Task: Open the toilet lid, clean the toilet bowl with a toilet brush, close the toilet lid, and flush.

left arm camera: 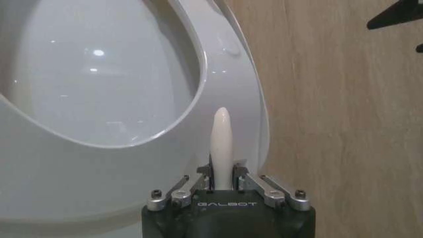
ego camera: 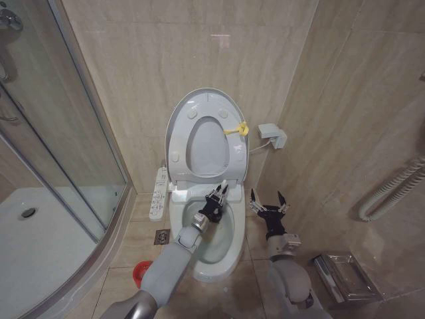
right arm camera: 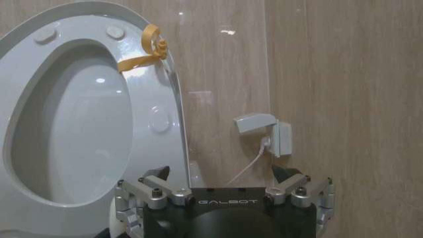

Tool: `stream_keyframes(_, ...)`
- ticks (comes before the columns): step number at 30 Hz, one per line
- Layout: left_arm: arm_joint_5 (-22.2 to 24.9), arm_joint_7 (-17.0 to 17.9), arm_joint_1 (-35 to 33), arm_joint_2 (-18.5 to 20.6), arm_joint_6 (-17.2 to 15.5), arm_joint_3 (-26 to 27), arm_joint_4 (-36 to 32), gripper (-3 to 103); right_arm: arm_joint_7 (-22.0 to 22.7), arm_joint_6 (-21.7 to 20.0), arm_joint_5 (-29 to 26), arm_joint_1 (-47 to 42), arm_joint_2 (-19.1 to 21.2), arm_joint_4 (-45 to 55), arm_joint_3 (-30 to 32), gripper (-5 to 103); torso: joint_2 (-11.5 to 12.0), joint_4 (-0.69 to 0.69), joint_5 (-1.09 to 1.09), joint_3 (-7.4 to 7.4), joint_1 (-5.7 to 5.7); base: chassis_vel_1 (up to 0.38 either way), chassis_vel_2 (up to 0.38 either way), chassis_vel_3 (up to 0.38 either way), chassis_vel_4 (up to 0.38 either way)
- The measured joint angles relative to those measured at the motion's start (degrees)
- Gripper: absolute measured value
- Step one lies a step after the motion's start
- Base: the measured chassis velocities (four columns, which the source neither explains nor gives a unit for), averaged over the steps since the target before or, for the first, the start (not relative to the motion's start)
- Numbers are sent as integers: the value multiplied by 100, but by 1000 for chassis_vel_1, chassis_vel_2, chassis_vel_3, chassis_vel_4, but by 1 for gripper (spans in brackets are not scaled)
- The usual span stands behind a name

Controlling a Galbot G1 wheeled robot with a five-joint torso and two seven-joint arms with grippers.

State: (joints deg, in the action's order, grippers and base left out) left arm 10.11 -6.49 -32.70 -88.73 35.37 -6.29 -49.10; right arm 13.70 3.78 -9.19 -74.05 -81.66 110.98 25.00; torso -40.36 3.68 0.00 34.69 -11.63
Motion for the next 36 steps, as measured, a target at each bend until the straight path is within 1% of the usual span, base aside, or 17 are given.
stream_keyframes(6, -5, -107, -117, -10, 4, -48, 300, 19, 0, 0, 0, 0, 0, 0, 0, 100, 0, -1, 0, 0, 1, 0, 0, 0, 0)
stream_keyframes(12, -29, -90, -75, 74, -31, 11, 238, 19, 0, 0, 0, 0, 0, 0, 0, 100, 0, -3, 0, 1, 0, 0, 0, 0, 0)
stream_keyframes(15, 5, -15, 3, -35, -30, 37, 130, 19, 0, 0, 0, 0, 0, 0, 0, 100, 0, -1, 1, -1, 0, 0, 0, 0, 0)
stream_keyframes(18, 24, -10, 2, -155, -29, -1, 143, 19, 0, 0, 0, 0, 0, 0, 0, 100, 0, 1, 0, 0, 0, 0, 0, 0, 0)
stream_keyframes(20, 173, -32, -59, -201, -41, -110, 197, 19, 0, 0, 0, 0, 0, 0, 0, 100, 0, 2, 0, -1, 1, 0, 0, 0, 0)
stream_keyframes(21, 173, -32, -59, -201, -41, -110, 197, 19, 0, 0, 0, 0, 0, 0, 0, 100, 0, 2, 0, -1, 1, 0, 0, 0, 0)
stream_keyframes(23, 191, -73, -130, -150, -64, -171, 270, 19, 0, 0, 0, 0, 0, 0, 0, 100, 0, 0, 0, -1, 1, 0, 0, 0, 0)
stream_keyframes(25, 98, -80, -147, -43, -109, -159, 300, 19, 0, 0, 0, 0, 0, 0, 0, 100, 0, -3, 0, 0, 1, 0, 0, 0, 0)
stream_keyframes(30, -9, 11, -34, 150, -174, -39, 234, 19, 0, 0, 0, 0, 0, 0, 0, 100, 0, -4, 0, 1, 0, 0, 0, 0, 0)
stream_keyframes(33, -8, 21, 31, 139, -174, 40, 156, 19, 0, 0, 0, 0, 0, 0, 0, 100, 0, -1, 0, 0, 0, 0, 0, 0, 0)
stream_keyframes(36, 12, 29, 69, 5, -161, 70, 166, 19, 0, 0, 0, 0, 0, 0, 0, 100, 0, 0, 0, 0, 0, 0, 0, 0, 0)
